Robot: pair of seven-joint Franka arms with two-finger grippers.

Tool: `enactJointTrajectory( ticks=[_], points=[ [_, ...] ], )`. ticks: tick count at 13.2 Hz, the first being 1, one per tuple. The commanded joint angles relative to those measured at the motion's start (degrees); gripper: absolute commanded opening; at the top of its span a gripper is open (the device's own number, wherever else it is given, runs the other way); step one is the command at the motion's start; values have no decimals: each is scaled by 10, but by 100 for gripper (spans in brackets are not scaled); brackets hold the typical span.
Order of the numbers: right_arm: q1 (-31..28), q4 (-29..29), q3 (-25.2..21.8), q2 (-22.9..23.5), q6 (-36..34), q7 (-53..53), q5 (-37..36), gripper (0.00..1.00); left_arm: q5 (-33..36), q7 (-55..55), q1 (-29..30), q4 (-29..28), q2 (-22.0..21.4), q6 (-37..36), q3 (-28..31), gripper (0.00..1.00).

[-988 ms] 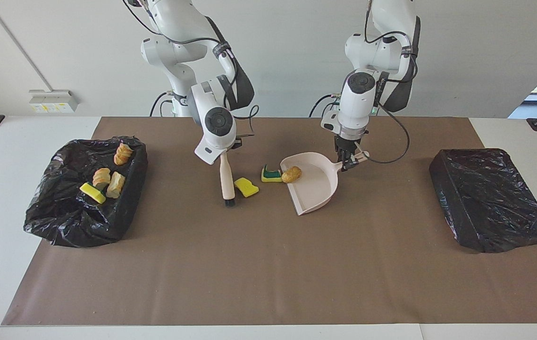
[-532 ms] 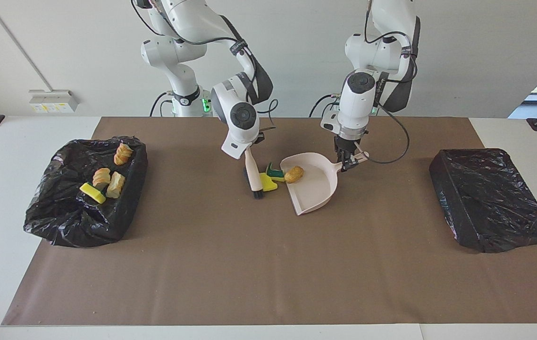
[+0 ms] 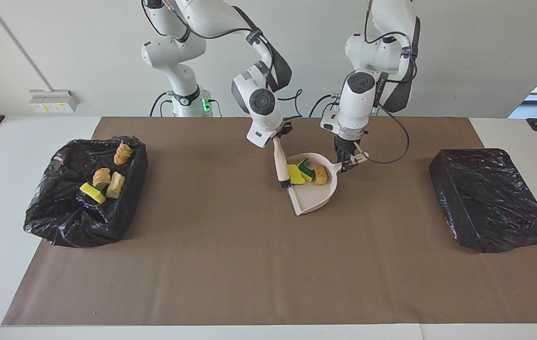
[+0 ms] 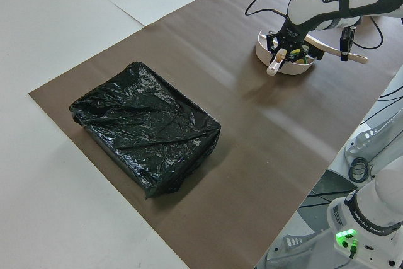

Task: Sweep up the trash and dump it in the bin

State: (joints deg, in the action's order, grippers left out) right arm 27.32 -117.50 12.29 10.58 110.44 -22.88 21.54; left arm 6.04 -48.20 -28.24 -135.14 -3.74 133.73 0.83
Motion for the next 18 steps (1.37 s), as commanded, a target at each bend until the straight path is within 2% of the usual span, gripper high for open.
enactJointTrajectory(
  ticks=[1, 3, 5, 8, 9, 11, 12, 14, 16, 18],
  points=[
    [-13, 30, -1, -43, -89, -77, -78, 0, 8, 8, -9, -3, 5, 19, 6, 0],
    [-12, 57, -1, -71, -186, -106, -138, 0, 8, 7, -8, 3, 10, 21, 6, 0],
    [-12, 63, 2, -93, -245, -105, -187, 0, 8, -1, -2, 13, 15, 17, 6, 0],
    [-15, 59, 1, -115, -263, -101, -199, 0, 8, -21, 6, 41, 30, 11, 7, 0],
    [-29, 47, 1, -116, -247, -108, -186, 0, 8, -44, 16, 44, 24, 9, 7, 0],
    [-32, -23, 1, -151, -158, -138, -95, 0, 4, -109, 56, 47, 4, 2, 7, 0],
    [-31, -53, 3, -164, -134, -161, -73, 0, 1, -144, 77, 52, -6, -13, 11, 0],
    [7, -86, 5, -159, -104, -196, -50, 0, -18, -221, 123, 77, -20, -59, 12, 0],
    [53, -118, 5, -144, -28, -220, -36, 0, -52, -316, 185, 103, -24, -100, 12, 0],
    [60, -128, 5, -134, -18, -207, -35, 0, -63, -392, 248, 147, -25, -163, 12, 0]
  ],
)
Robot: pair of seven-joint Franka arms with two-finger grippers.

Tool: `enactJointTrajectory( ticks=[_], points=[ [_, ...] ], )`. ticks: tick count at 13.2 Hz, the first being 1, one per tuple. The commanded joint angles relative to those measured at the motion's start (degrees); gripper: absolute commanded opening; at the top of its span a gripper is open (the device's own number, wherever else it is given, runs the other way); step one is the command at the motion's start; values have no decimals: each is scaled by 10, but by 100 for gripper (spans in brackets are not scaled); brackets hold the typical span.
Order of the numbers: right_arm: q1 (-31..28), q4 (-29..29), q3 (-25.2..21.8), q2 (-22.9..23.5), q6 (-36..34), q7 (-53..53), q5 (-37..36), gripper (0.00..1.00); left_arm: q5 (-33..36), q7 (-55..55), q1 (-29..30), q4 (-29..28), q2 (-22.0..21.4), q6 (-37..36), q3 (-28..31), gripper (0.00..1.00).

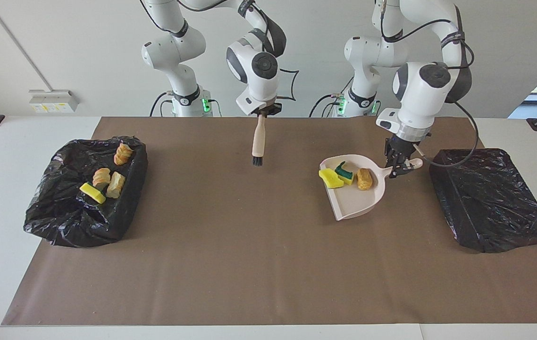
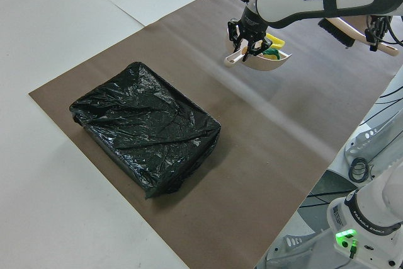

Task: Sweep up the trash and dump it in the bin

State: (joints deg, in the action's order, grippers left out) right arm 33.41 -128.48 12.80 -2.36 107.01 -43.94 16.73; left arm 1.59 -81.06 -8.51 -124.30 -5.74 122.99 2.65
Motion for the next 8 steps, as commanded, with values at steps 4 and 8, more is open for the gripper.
enactJointTrajectory(
  ticks=[4, 8],
  points=[
    [-3, -43, 0, 1, 23, 54, 48, 0, -56, -156, 210, 105, 1, -116, -6, 0],
    [-3, -45, 0, 19, 52, 58, 62, 1, -52, -154, 318, 167, 31, -106, -4, 0]
  ],
)
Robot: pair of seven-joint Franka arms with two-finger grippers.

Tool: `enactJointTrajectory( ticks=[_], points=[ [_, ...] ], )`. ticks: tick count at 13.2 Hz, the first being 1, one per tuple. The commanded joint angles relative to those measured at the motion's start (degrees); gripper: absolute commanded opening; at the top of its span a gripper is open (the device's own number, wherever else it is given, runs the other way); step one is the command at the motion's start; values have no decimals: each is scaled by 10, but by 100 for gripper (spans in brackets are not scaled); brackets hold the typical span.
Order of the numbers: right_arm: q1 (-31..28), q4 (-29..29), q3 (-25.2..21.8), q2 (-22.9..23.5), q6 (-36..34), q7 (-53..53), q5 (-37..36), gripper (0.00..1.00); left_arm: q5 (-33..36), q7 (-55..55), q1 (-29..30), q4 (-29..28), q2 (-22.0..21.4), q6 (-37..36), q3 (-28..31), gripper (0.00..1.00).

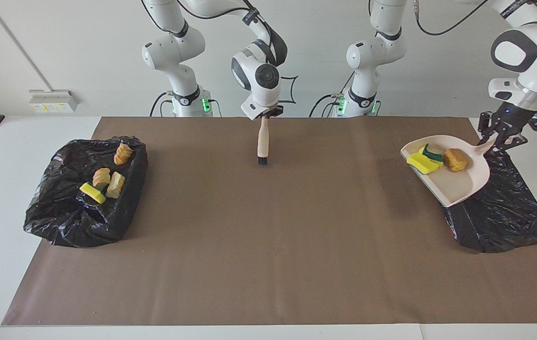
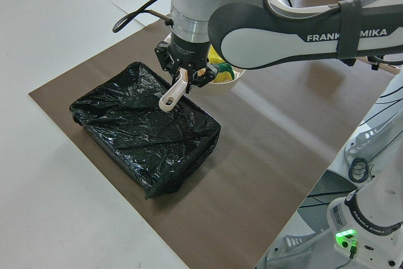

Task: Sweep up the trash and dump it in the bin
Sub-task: 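Tip the dustpan into the bin while the right gripper sets the brush down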

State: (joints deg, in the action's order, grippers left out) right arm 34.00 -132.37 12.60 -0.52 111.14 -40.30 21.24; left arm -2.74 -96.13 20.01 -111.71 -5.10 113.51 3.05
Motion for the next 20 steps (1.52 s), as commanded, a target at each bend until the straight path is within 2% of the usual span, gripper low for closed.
enactJointTrajectory(
  ticks=[1, 3, 6, 8, 9, 10, 11, 12, 16, 20],
  points=[
    [-9, -13, 2, 1, 14, 23, 17, 5, -5, -5, 54, 60, 35, -1, -8, 0],
    [-9, -19, 2, 0, 13, 45, 17, 8, 22, -6, 85, 105, 60, 3, -7, 0],
    [-12, -22, 1, 1, 14, 61, 16, 10, 126, -4, 86, 174, 109, 13, -7, 0],
    [-22, -22, 0, 2, 15, 65, 13, 12, 202, 1, 83, 168, 113, 49, -7, 0],
    [-24, -22, 1, 3, 15, 65, 13, 15, 233, 4, 82, 163, 114, 56, -7, 0],
    [-24, -20, 0, 5, 15, 64, 10, 35, 248, 13, 78, 160, 115, 56, -7, 0],
    [-24, -13, 0, 9, 13, 63, 3, 74, 278, 19, 74, 159, 120, 55, -8, 0],
    [-25, -2, -2, 9, 13, 65, -11, 100, 307, 27, 60, 160, 121, 56, -8, 0],
    [-112, 71, -3, 18, 8, 116, -105, 100, 381, 47, 43, 160, 121, 48, -8, 0],
    [-194, 176, -3, 17, -40, 137, -178, 100, 425, 57, 43, 162, 119, 45, -8, 0]
  ],
)
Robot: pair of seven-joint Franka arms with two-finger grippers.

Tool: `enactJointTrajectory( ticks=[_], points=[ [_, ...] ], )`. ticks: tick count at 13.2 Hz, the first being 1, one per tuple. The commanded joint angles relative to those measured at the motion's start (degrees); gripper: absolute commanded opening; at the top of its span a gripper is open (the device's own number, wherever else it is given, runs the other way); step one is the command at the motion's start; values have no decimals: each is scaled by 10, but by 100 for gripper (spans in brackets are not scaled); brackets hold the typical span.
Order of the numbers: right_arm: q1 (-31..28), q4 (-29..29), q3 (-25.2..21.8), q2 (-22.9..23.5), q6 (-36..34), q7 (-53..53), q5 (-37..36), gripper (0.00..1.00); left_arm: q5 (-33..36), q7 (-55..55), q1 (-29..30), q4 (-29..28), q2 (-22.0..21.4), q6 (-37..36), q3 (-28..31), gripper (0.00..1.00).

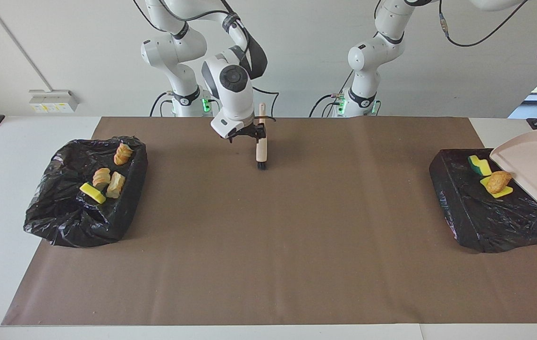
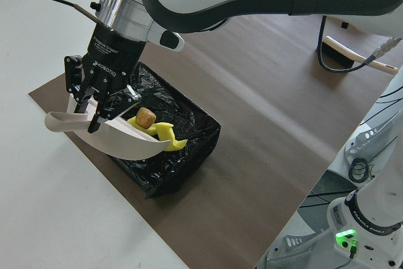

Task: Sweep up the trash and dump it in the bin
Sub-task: 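Tip the dustpan into the bin while the right gripper sets the brush down, then withdraw the right gripper while the left gripper lifts the emptied dustpan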

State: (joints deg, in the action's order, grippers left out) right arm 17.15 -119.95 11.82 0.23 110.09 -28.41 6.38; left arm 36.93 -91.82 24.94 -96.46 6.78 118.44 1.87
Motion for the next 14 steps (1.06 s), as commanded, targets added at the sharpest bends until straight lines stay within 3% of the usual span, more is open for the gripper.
enactJointTrajectory(
  ticks=[1, 6, 11, 14],
  points=[
    [-39, 71, 5, 9, -36, 25, -41, 100, 40, 14, -7, 13, -2, -5, 3, 0],
    [-102, 173, 3, -10, -91, 35, -62, 100, 24, 35, -25, 14, -16, -48, -12, 0],
    [-182, 297, -28, -24, -234, 115, -59, 100, -119, 80, -66, 13, -18, -110, -12, 0],
    [-184, 307, -78, -50, -260, 164, -61, 100, -211, 183, -100, -2, -26, -135, -13, 0]
  ],
)
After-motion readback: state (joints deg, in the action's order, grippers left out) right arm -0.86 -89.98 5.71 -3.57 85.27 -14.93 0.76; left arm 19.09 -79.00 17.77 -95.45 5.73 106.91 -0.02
